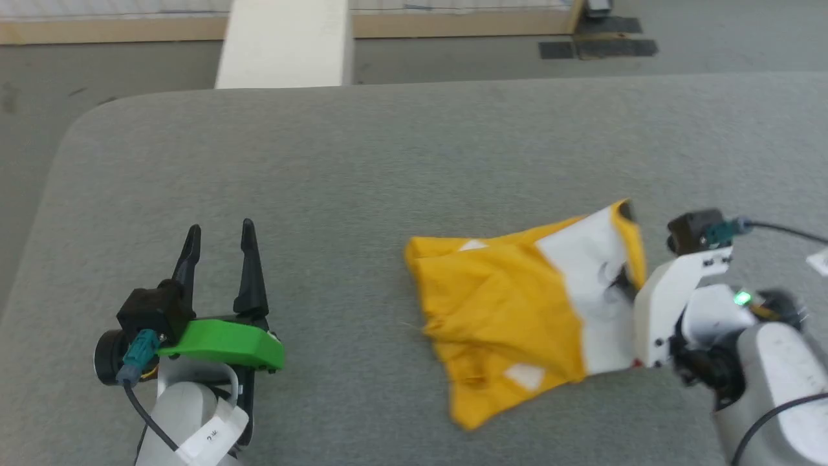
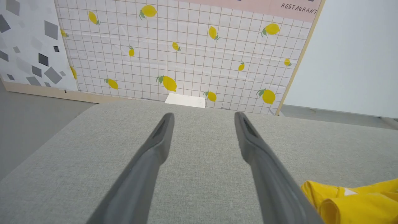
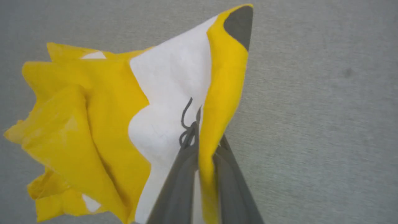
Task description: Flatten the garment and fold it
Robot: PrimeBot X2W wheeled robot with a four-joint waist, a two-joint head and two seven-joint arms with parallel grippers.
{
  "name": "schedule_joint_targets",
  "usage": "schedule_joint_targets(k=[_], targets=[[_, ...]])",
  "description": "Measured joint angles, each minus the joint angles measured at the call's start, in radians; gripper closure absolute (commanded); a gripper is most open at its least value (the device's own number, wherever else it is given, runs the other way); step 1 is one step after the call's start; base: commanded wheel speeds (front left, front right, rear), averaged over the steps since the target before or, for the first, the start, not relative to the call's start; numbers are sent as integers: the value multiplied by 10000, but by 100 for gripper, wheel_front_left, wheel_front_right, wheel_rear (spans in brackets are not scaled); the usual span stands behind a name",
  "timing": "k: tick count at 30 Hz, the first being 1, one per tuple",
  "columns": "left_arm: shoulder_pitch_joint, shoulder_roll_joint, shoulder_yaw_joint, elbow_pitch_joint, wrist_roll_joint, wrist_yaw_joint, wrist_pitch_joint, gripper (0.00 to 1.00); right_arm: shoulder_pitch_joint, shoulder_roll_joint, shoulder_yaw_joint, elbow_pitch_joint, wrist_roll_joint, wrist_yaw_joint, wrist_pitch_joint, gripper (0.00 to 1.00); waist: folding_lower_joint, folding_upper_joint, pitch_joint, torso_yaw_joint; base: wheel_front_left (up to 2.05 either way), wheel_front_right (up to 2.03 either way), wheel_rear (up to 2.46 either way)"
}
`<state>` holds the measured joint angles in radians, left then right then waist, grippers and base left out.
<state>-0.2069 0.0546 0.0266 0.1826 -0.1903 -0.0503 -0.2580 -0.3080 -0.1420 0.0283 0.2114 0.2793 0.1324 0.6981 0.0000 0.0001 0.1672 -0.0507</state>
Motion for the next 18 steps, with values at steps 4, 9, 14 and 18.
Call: schedule_joint_targets(k=[4, 9, 14, 18], targets=[[-12, 8, -2, -146, 165, -6, -2, 0, -449, -1016, 65, -226, -1139, 2, -263, 100, 0, 0, 89, -527, 0, 0, 0], [-139, 117, -8, -479, 309, -25, -2, 0, -1034, -1833, -577, 31, -1992, 2, -892, 100, 0, 0, 332, -1300, 0, 0, 0], [-475, 412, -150, -872, 514, -94, 100, 0, -1703, -2238, -1427, 681, -2780, 2, -1923, 100, 0, 0, 820, -1967, 0, 0, 0], [-865, 857, -134, -1336, 606, -117, 385, 0, -2432, -2280, -2278, 1480, -3269, 2, -2736, 100, 0, 0, 1441, -2370, 0, 0, 0]])
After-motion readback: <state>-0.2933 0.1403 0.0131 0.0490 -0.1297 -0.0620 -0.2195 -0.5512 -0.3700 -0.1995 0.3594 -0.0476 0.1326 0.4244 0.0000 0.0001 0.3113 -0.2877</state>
